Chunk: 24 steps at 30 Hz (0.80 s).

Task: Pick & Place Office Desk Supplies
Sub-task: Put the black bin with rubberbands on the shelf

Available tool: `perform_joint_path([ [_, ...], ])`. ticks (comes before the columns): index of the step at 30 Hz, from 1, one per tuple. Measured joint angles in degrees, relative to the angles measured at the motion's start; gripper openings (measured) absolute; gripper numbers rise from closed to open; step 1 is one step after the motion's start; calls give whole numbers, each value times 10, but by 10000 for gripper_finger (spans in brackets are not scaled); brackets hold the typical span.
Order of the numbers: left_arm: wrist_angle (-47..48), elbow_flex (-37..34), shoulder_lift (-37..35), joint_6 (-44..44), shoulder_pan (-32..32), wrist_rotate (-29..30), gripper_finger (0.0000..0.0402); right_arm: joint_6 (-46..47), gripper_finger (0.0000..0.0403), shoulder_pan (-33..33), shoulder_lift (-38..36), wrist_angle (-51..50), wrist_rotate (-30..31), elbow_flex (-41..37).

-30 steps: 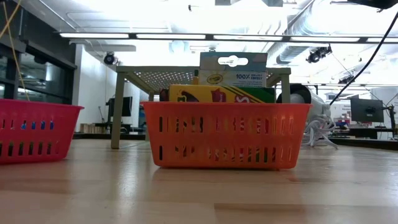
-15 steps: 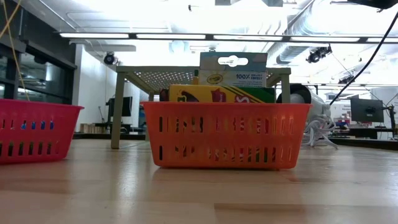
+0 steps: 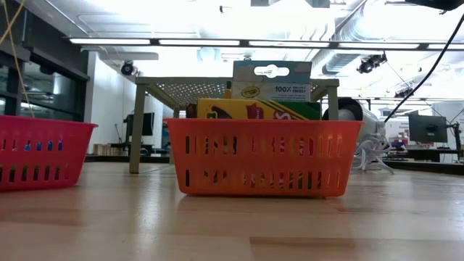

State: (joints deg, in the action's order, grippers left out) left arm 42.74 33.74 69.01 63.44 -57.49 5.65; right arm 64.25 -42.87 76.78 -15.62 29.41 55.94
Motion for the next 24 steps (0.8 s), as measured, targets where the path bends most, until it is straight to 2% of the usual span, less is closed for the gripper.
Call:
perform_joint_path([
  [19, 0, 0, 0, 4, 0, -3, 8, 0, 150, 0, 0, 0, 0, 0],
  [24, -1, 1, -1, 4, 0, -3, 2, 0, 150, 0, 0, 0, 0, 0],
])
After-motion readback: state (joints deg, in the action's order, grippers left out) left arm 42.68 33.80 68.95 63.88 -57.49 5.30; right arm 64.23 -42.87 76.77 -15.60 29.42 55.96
